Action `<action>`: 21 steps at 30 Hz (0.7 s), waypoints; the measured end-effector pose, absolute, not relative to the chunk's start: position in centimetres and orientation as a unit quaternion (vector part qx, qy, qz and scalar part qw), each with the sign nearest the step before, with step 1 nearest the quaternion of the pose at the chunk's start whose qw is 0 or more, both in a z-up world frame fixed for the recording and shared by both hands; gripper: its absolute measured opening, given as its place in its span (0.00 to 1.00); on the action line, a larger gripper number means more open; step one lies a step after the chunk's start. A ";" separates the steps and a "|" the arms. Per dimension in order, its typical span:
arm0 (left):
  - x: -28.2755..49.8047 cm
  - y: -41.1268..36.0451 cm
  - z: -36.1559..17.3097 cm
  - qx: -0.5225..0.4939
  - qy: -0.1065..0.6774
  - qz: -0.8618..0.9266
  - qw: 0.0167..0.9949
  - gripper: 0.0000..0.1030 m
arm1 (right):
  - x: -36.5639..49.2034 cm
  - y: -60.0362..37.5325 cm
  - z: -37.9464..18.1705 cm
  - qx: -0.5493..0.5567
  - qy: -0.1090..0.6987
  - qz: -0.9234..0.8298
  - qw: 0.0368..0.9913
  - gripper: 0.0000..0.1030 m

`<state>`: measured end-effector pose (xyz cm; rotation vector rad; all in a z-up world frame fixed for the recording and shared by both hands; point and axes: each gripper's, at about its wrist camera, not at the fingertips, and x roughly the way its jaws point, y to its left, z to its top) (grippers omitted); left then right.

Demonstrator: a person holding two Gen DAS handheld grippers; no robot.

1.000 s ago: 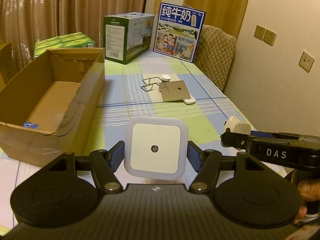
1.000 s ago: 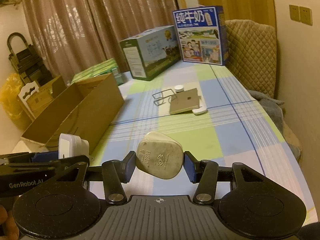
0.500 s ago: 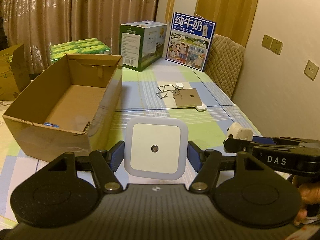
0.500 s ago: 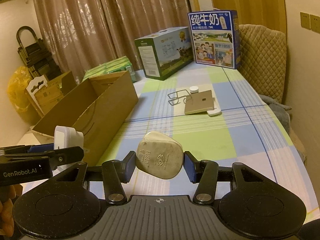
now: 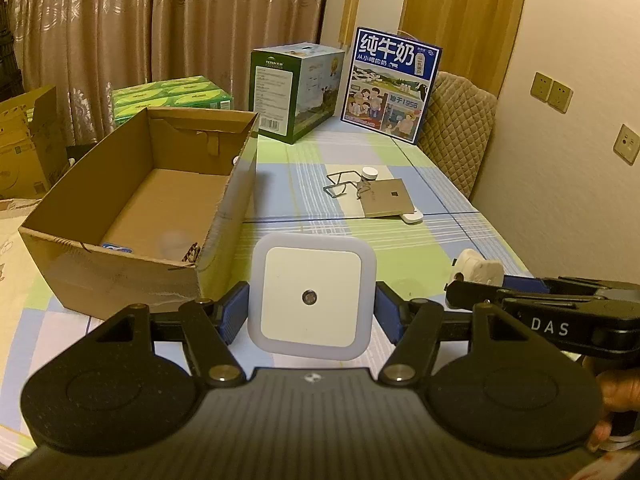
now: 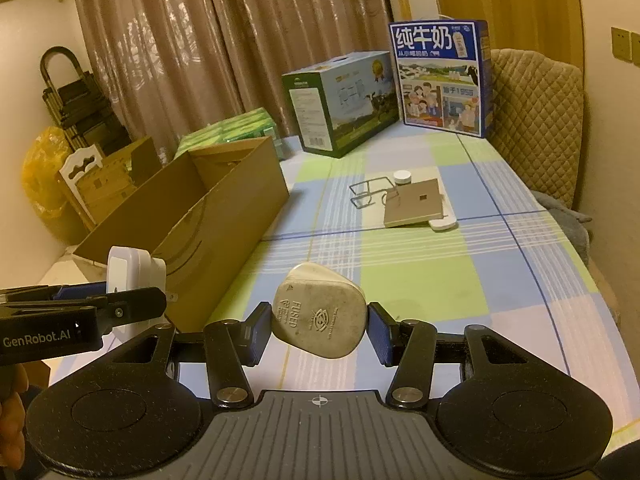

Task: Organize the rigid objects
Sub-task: 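Carry the night light and the plug over the cardboard box with both tools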

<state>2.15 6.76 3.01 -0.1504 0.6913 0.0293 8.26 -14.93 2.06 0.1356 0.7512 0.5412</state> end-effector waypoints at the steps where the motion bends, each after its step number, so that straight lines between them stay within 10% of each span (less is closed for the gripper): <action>1: 2.1 6.8 3.0 -0.075 0.339 0.015 0.938 0.60 | 8.3 -14.9 2.0 0.065 0.362 0.261 0.892 0.47; 21: 1.7 10.8 4.4 -0.083 0.326 0.038 0.941 0.60 | 9.6 -11.0 3.0 0.046 0.351 0.294 0.888 0.47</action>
